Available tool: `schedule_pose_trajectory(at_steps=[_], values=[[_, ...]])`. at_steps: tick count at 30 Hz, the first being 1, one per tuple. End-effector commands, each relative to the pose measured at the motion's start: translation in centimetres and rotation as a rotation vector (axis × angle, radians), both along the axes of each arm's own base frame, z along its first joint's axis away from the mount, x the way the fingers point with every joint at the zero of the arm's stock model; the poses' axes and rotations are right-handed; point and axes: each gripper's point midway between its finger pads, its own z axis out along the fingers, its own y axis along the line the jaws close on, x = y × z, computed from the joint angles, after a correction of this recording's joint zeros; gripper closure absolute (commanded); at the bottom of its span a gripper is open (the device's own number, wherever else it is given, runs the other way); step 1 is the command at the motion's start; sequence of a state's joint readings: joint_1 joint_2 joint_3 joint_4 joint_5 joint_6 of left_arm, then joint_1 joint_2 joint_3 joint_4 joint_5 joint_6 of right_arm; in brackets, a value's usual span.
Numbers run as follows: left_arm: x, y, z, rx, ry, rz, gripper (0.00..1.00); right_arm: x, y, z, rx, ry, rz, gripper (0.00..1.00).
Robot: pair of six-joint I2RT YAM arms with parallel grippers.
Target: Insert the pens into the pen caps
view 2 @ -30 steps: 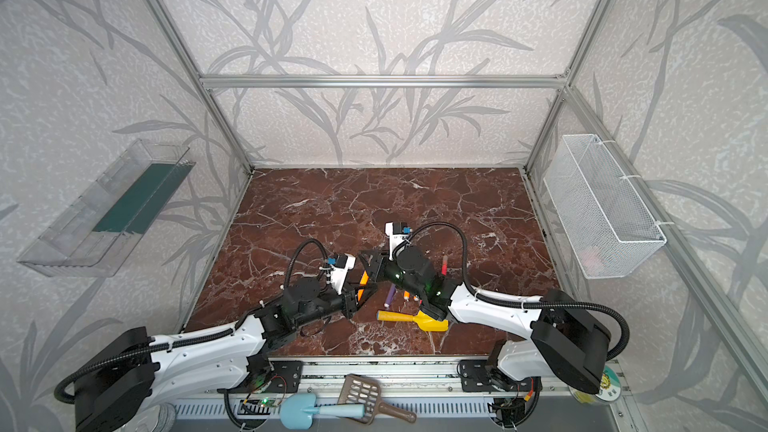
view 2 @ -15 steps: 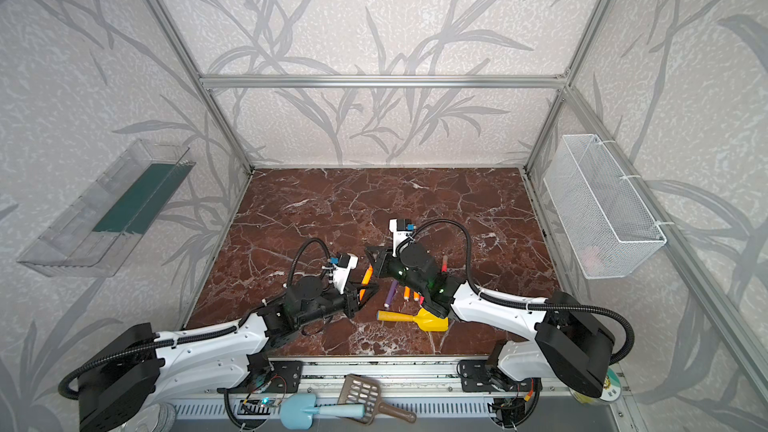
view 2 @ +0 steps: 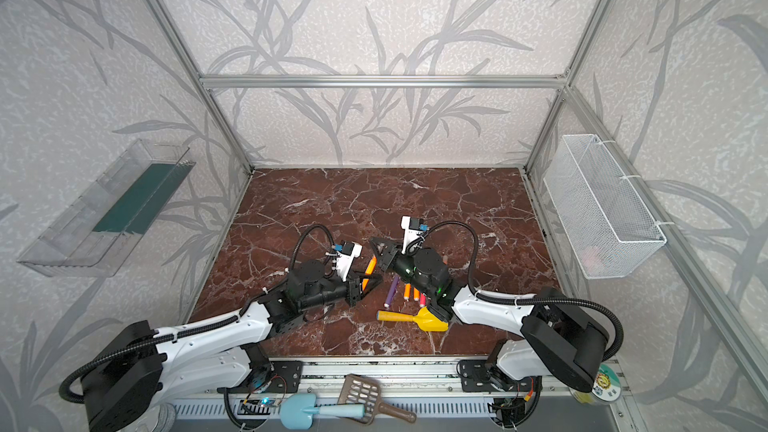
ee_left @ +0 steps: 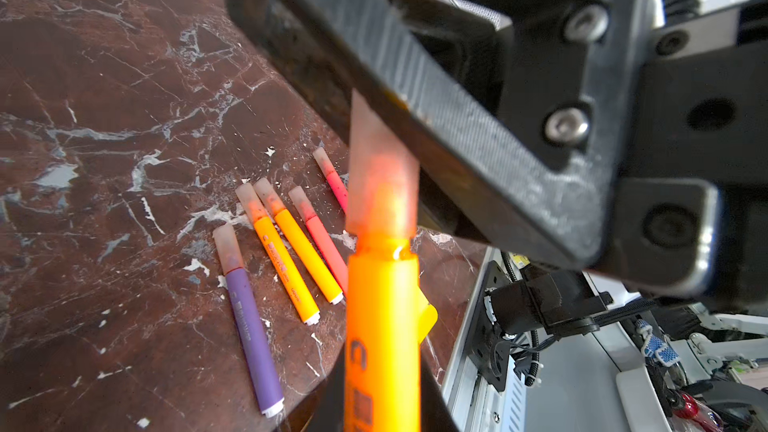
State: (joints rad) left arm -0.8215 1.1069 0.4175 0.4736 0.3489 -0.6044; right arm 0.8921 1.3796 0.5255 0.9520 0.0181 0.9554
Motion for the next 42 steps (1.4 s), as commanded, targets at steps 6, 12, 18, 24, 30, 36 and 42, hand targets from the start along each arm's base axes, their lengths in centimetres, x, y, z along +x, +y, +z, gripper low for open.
schedule_pose_trajectory(at_steps=[6, 12, 18, 24, 30, 36, 42], values=[[6.3, 2.0, 5.5, 0.027, -0.207, 0.286, 1.00, -5.9, 5.2, -3.4, 0.012, 0.178, 0.311, 1.00], [8.0, 3.3, 6.3, 0.120, -0.260, 0.390, 1.00, -6.1, 5.8, -5.2, -0.016, 0.248, 0.310, 1.00], [9.1, 4.2, 6.8, 0.187, -0.301, 0.440, 1.00, -6.4, 5.7, -6.5, -0.110, 0.253, 0.299, 1.00], [8.5, 3.2, 8.5, -0.040, -0.162, 0.220, 1.00, -7.2, 4.3, -4.9, 0.002, 0.029, 0.310, 1.00], [8.3, 4.1, 9.0, 0.005, -0.204, 0.244, 1.00, -8.3, 5.7, -5.2, 0.017, 0.019, 0.352, 1.00], [9.8, 6.1, 7.9, 0.169, -0.278, 0.402, 1.00, -10.5, 8.9, -8.3, -0.131, 0.229, 0.343, 1.00], [10.4, 6.6, 7.8, 0.243, -0.324, 0.464, 1.00, -11.8, 10.1, -8.3, -0.163, 0.251, 0.341, 1.00]])
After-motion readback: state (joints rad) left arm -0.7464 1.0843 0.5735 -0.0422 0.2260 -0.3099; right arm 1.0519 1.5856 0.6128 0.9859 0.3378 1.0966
